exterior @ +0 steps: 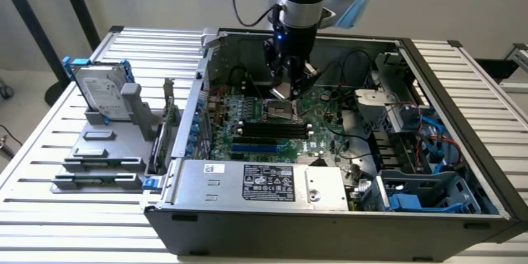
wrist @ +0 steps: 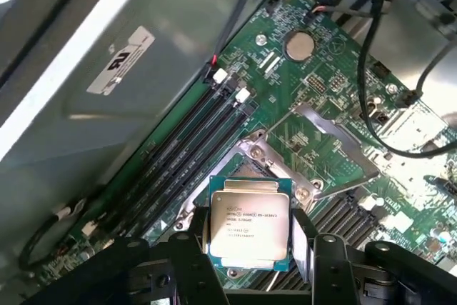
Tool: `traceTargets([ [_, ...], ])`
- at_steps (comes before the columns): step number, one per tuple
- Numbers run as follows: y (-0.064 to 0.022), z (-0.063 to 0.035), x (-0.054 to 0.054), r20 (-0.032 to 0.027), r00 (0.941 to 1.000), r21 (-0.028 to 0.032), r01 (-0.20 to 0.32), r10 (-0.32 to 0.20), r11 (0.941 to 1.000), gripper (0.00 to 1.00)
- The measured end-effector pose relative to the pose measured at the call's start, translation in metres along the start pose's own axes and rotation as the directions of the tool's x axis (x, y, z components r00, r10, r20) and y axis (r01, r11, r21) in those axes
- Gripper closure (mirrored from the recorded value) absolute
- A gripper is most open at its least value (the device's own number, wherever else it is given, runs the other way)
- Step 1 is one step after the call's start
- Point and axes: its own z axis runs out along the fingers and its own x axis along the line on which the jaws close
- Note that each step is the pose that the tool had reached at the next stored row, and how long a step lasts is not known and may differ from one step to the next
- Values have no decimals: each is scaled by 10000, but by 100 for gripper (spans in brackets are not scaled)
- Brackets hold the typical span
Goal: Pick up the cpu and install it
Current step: 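Place the cpu into insertion slot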
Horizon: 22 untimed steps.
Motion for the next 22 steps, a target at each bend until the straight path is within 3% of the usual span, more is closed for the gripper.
traceTargets([
  [5, 0, 17, -1, 21, 9959, -41, -903, 903, 9959, 45],
  [10, -1, 37, -2, 38, 9837, -85, -1797, 1798, 9837, 45],
  [16, -2, 68, -3, 54, 9580, -138, -2865, 2866, 9580, 45],
  [22, -3, 104, -5, 64, 9214, -193, -3884, 3886, 9213, 45],
])
